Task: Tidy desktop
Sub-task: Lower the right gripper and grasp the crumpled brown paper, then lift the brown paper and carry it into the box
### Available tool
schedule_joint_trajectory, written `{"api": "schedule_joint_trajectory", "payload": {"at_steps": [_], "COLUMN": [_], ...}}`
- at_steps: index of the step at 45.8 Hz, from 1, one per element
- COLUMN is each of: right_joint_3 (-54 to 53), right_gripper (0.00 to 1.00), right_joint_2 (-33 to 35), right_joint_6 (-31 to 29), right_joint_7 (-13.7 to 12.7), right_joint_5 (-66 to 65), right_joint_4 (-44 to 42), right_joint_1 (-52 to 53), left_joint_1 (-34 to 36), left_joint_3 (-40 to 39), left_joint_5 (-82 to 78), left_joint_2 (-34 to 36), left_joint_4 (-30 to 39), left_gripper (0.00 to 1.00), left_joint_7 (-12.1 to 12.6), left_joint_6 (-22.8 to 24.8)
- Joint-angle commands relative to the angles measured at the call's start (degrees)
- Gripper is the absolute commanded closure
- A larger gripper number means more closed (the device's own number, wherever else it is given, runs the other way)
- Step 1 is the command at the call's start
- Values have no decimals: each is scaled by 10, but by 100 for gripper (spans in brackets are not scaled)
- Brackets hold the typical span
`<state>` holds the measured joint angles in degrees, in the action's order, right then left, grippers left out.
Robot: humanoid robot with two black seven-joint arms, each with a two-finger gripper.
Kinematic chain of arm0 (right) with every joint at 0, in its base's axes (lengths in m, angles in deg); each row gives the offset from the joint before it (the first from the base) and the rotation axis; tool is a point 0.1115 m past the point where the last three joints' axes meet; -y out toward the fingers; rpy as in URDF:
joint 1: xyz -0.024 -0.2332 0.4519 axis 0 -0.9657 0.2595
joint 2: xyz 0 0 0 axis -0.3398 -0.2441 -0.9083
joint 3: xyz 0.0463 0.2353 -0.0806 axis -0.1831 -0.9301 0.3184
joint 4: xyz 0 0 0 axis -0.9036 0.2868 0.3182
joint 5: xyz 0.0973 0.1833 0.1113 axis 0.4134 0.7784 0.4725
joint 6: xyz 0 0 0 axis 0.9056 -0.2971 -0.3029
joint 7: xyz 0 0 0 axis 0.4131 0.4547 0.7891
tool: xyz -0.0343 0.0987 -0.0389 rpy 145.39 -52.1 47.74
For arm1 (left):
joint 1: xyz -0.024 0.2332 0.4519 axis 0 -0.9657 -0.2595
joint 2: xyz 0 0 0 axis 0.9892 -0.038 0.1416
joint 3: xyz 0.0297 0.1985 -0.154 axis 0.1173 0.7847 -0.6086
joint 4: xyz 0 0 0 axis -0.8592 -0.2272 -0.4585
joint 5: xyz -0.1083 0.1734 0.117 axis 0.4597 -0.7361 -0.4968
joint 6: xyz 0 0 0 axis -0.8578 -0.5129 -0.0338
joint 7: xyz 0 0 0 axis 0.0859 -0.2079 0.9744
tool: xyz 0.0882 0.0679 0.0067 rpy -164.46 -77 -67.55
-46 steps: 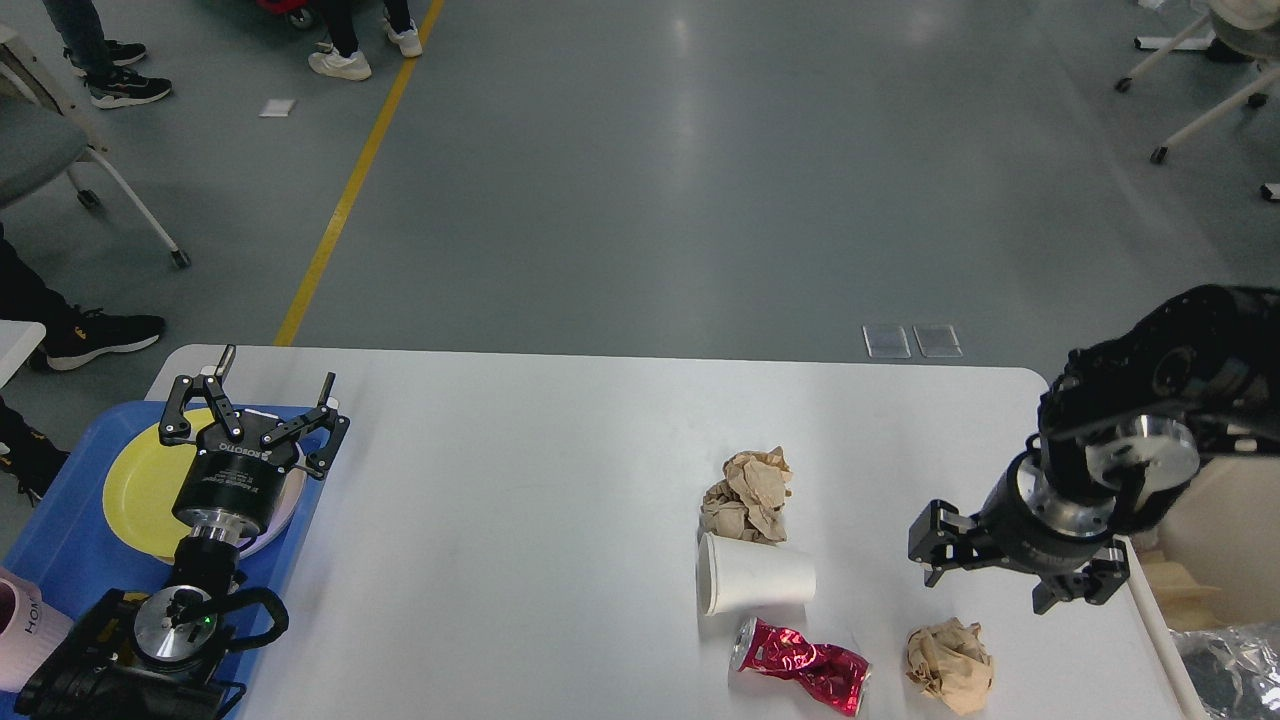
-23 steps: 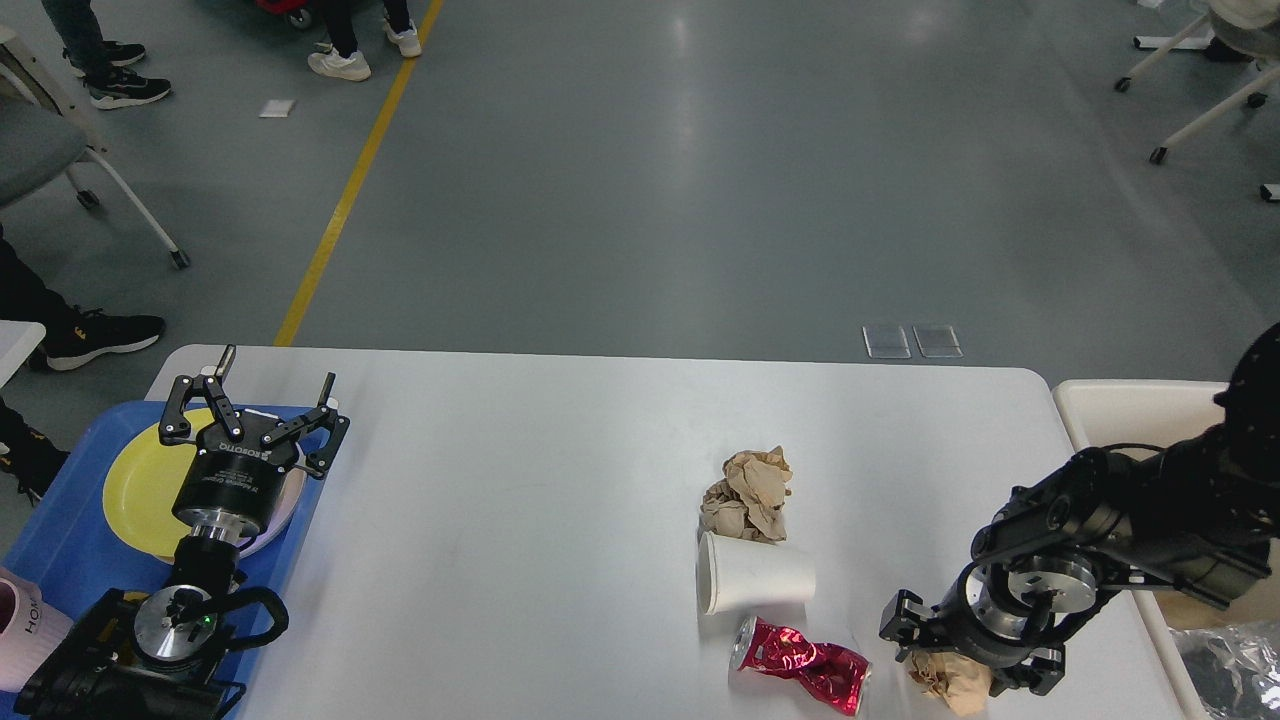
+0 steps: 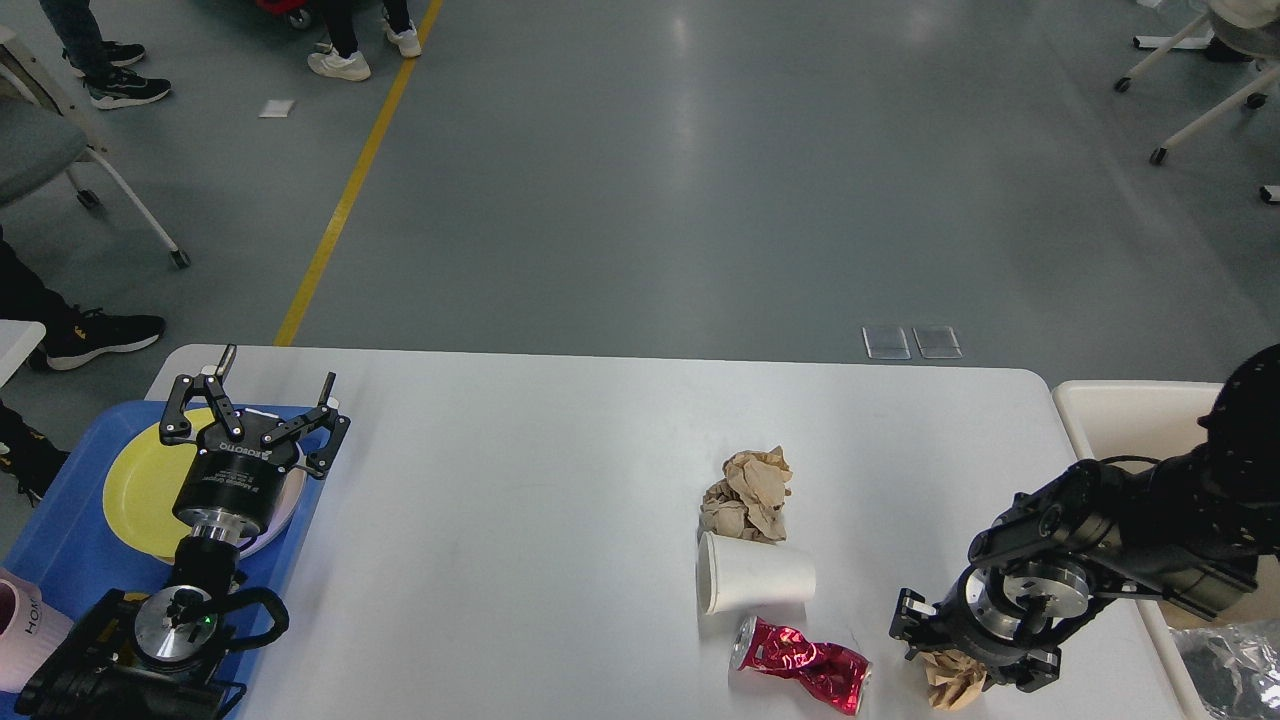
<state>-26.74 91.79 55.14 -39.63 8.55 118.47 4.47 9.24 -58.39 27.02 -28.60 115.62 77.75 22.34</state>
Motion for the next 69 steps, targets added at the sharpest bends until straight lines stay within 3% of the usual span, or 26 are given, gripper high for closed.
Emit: {"api": "schedule_joint_trajectory", "payload": {"at_steps": [1, 21, 29, 38, 45, 56, 69], "right_joint_3": [1, 0, 9, 53, 104, 161, 184], "right_gripper": [100, 100, 100, 100, 100, 100, 100], "right_joint_2": [2, 8, 35, 60, 58, 60, 60], "right_joint_6": [-1, -9, -73, -205, -287, -317, -310], "right_joint_7": [-2, -3, -1, 2, 2, 2, 2], "right_joint_5": [1, 2, 34, 41, 59, 73, 74], "right_joint_4": [5, 9, 14, 43, 112, 221, 240], "right_joint_1": [0, 19, 73, 199, 372, 611, 629], "left_joint_1": [0, 0, 0, 0, 0, 0, 0], "left_joint_3": [0, 0, 0, 0, 0, 0, 0], "left_joint_5": [0, 0, 0, 0, 0, 0, 0], "left_joint_2": [0, 0, 0, 0, 0, 0, 0], "left_joint_4": [0, 0, 0, 0, 0, 0, 0], "left_gripper": [3, 3, 3, 3, 3, 3, 3], "left_joint_7": [0, 0, 1, 1, 1, 1, 1], "left_joint_6": [0, 0, 0, 0, 0, 0, 0]}}
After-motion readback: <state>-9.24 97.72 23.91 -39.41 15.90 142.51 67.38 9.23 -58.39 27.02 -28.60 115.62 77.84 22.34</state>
